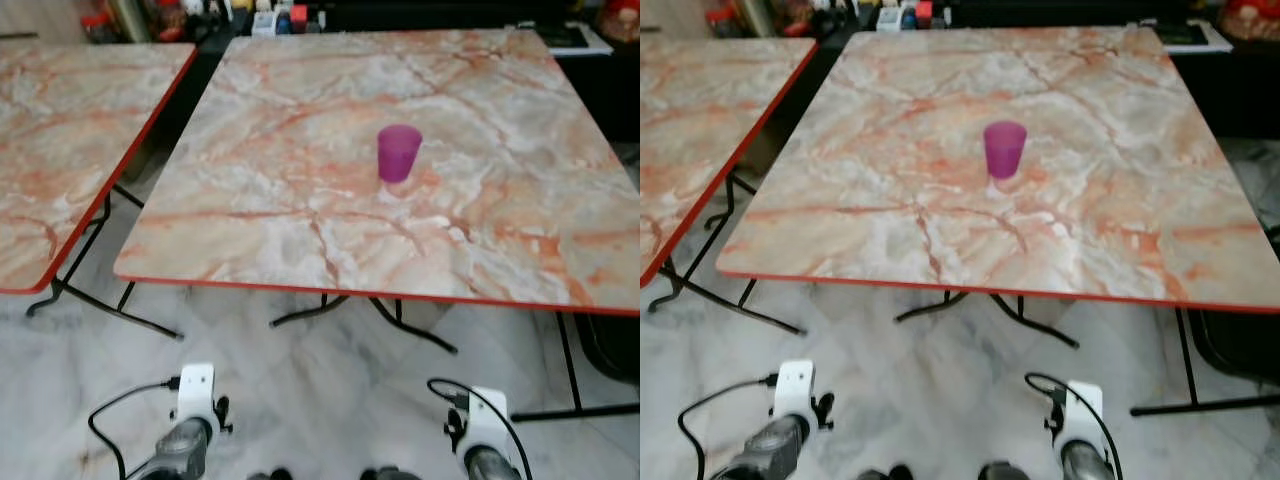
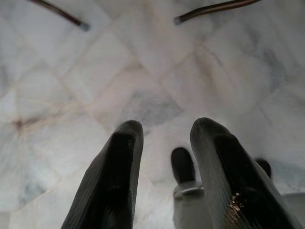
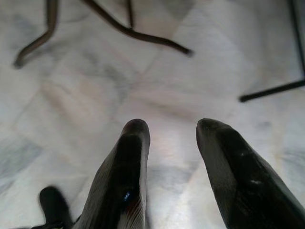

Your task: Setting the table

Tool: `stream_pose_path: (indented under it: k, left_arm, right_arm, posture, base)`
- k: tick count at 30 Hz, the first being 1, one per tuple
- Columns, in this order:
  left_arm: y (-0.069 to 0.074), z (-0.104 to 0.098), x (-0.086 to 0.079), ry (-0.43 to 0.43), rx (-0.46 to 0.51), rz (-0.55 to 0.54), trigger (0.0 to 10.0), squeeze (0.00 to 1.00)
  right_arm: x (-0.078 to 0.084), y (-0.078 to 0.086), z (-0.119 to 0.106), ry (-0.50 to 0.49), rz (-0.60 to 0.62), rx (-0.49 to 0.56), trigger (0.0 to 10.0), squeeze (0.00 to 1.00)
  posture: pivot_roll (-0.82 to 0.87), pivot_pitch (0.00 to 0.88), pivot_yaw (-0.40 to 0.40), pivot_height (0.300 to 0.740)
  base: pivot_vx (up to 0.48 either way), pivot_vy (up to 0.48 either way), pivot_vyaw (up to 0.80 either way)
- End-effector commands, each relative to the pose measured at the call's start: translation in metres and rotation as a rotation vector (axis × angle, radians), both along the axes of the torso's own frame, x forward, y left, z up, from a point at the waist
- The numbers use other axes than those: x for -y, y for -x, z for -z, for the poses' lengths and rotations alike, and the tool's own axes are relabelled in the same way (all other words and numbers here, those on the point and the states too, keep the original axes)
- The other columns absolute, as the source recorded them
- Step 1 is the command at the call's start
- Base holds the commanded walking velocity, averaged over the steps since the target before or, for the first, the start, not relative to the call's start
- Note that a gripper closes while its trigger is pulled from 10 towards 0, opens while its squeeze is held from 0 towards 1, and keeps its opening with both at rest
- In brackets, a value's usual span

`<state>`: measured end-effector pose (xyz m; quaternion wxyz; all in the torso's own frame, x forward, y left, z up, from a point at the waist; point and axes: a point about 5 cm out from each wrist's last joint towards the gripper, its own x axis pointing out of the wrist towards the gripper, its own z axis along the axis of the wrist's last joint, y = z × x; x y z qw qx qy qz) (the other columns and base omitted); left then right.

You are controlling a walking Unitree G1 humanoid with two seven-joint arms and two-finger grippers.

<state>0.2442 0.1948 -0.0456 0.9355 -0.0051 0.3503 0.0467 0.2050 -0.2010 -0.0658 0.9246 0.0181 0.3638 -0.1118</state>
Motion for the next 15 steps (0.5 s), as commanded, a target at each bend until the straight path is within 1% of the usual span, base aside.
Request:
stream_pose_path:
  k: [1,3,9,13,15]
  left_arm:
    - [0.0046,0.0033,0.0,-0.001,-0.017,-0.003,10.0,0.0]
    - [0.0044,0.0033,0.0004,0.003,-0.015,-0.004,10.0,0.0]
    - [0.0037,0.0029,0.0012,0.01,-0.011,-0.008,10.0,0.0]
    - [0.0035,0.0027,0.0007,0.011,-0.01,-0.011,10.0,0.0]
    - [0.0028,0.0017,-0.0018,0.012,-0.005,-0.026,10.0,0.0]
  right_arm:
    - [-0.0006,0.0059,0.0039,-0.014,0.014,-0.02,10.0,0.0]
    - [-0.0008,0.0066,0.0044,-0.01,0.014,-0.026,10.0,0.0]
    - [-0.0032,0.0098,0.0069,-0.015,0.017,-0.043,10.0,0.0]
    - [-0.0039,0.0107,0.0076,-0.015,0.02,-0.047,10.0,0.0]
    - [-0.0035,0.0134,0.0089,-0.018,0.025,-0.049,10.0,0.0]
  posture:
    - [-0.16,0.127,0.083,0.74]
    - [-0.16,0.127,0.083,0.74]
    - [-0.16,0.137,0.083,0.74]
    - [-0.16,0.137,0.082,0.74]
    - [-0.15,0.138,0.08,0.74]
  base:
    - [0.0,-0.405,-0.76]
    - [0.0,-0.403,-0.76]
    - [0.0,-0.289,-0.73]
    - [0.0,0.0,-0.73]
    - [0.0,0.0,0.0]
